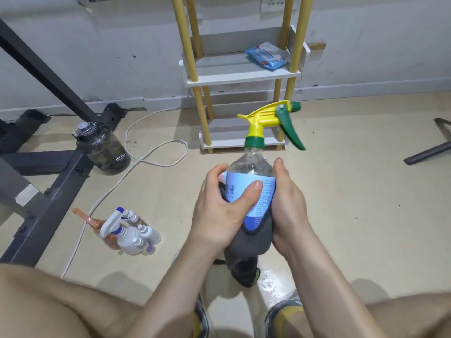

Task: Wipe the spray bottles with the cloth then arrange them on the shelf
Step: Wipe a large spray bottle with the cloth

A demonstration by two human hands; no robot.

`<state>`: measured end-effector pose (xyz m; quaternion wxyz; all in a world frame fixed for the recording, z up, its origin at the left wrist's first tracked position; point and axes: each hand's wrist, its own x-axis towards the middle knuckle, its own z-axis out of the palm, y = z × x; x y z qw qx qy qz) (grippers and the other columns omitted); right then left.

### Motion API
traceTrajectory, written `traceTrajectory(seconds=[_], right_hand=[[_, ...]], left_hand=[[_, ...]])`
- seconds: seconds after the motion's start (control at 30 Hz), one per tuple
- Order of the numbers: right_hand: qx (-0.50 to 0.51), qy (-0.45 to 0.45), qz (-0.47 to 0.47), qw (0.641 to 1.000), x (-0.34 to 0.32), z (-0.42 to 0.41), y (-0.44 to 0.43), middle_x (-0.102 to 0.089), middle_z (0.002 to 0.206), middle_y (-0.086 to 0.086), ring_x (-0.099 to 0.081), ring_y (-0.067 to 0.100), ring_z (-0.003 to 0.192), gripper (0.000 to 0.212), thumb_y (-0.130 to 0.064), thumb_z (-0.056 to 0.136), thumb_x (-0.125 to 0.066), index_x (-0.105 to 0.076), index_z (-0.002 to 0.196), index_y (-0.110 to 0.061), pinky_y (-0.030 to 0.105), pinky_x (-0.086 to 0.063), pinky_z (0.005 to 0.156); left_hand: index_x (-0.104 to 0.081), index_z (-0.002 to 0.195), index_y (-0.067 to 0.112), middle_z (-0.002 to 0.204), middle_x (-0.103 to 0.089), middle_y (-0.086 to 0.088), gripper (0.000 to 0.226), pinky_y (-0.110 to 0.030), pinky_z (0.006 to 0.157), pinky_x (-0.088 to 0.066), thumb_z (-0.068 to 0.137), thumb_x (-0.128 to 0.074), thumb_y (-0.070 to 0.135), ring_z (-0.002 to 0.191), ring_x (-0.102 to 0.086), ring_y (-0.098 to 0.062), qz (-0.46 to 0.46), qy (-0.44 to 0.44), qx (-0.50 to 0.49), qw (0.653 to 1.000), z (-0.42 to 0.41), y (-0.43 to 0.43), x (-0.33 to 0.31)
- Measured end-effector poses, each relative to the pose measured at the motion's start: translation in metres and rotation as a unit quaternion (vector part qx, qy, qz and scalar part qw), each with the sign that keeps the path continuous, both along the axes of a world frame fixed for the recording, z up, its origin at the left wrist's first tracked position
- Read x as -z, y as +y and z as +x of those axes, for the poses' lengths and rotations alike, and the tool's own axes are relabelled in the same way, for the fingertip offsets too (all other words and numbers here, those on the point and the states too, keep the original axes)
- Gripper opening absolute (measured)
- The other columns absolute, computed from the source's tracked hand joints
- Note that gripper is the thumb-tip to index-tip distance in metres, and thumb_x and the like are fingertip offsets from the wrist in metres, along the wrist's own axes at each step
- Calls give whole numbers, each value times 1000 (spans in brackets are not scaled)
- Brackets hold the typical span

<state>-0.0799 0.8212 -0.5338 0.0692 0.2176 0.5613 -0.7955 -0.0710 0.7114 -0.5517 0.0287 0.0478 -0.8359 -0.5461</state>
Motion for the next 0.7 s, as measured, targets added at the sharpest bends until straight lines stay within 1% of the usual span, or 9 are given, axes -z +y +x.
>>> traceTrajectory(seconds=[0.07,0.13,0.27,0.4,0.47,0.53,0.57,0.63,0.7], right_hand=[[51,49,54,996,1,4,-5,-74,99,-2,-70,14,94,39,-45,104,-37,-69,103,-22,36,-55,91],[63,99,85,989,-4,8,-6,-68,115,-11,-62,6,110,37,-40,106,-33,-63,121,-27,31,-47,103],[16,178,135,975,-6,17,-6,-42,152,-10,-38,2,139,46,-41,105,-33,-36,150,-29,20,-30,112],[-104,249,291,918,3,44,-27,14,152,-39,14,-10,145,65,-75,86,-18,13,141,-57,17,5,118],[-118,256,371,884,6,49,-34,22,145,-42,26,-14,139,69,-84,80,-7,24,137,-59,10,16,109],[-84,251,338,903,-1,33,-27,3,148,-41,6,-18,139,78,-87,78,-7,9,147,-54,4,5,108],[-71,236,293,924,-5,20,-20,-18,147,-36,-14,-17,136,81,-86,81,-12,-12,152,-47,5,-9,108],[-87,173,170,966,-14,-6,0,-58,130,-19,-52,2,122,84,-90,77,-24,-59,131,-35,21,-36,103],[-122,134,73,981,-17,-18,10,-73,108,0,-68,19,105,82,-91,73,-35,-70,106,-25,34,-50,96]], left_hand=[[-56,102,41,111,-45,13,71,-38,111,-33,50,-39,85,116,-39,-10,-112,-32,13,993,-5,-3,-12],[-58,98,40,119,-42,13,68,-31,112,-28,51,-38,85,122,-32,-8,-134,-20,48,990,-7,-6,-21],[-65,112,27,114,-70,7,66,-44,103,-47,65,-66,73,112,-64,-15,103,-32,126,986,-18,-5,-30],[-67,98,22,90,-73,9,55,-46,90,-54,72,-61,70,88,-68,-14,123,10,8,992,-22,4,-18],[-60,90,25,77,-68,17,40,-36,79,-53,74,-58,62,76,-64,-6,149,11,-13,989,-14,5,-10],[-56,84,29,73,-66,18,40,-29,75,-50,67,-55,65,75,-61,-6,119,3,-10,993,-4,8,-7],[-57,83,30,75,-65,16,41,-28,74,-49,67,-54,67,77,-61,-9,94,12,-11,995,2,10,-4],[-60,86,28,80,-68,12,42,-30,77,-50,71,-54,67,81,-63,-13,113,37,1,993,19,14,1],[-63,91,24,85,-70,9,46,-31,81,-51,73,-55,66,86,-66,-14,136,40,7,990,29,16,4]])
